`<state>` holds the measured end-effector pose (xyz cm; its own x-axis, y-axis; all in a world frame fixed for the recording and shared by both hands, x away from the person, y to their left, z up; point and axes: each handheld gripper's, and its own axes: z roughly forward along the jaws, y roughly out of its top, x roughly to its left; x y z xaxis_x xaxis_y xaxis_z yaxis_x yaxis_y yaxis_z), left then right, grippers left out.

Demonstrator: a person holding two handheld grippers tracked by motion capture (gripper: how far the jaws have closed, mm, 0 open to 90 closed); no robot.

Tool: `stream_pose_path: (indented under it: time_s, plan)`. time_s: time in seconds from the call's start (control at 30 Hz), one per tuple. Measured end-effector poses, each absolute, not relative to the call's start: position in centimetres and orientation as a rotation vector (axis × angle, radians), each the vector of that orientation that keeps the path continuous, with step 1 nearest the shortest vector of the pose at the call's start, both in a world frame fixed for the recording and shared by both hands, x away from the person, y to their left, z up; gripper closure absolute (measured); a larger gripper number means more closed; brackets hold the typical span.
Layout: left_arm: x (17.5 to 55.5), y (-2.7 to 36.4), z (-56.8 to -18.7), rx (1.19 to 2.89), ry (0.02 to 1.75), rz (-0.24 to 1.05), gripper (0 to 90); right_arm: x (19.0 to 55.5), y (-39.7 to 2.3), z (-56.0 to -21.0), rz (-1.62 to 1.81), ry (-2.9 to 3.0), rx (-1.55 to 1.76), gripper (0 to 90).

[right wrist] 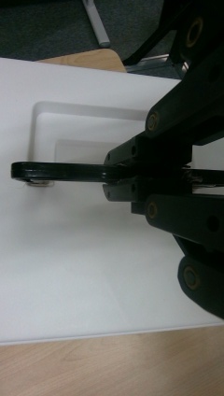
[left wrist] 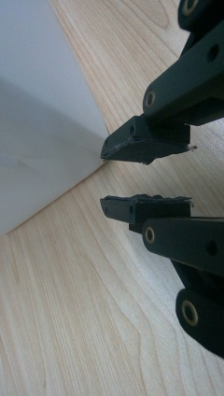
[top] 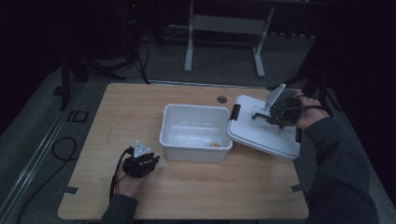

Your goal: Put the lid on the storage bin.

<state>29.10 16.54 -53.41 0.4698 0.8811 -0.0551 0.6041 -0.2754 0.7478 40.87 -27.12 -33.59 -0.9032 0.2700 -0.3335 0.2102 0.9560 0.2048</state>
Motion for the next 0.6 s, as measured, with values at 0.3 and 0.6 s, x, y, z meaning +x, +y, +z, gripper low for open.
stream_pose_path:
  time_s: [0.3, 0.6]
  plan:
    - [29.1, 16.5, -53.4, 1.994, 1.231, 0.487, 70.7, 41.0, -25.9, -33.6, 0.245, 2.751, 0.315, 84.5]
    - [29.1, 16.5, -53.4, 1.994, 1.230, 0.486, 70.7, 41.2, -24.7, -33.5, 0.260, 2.754, 0.289, 84.5]
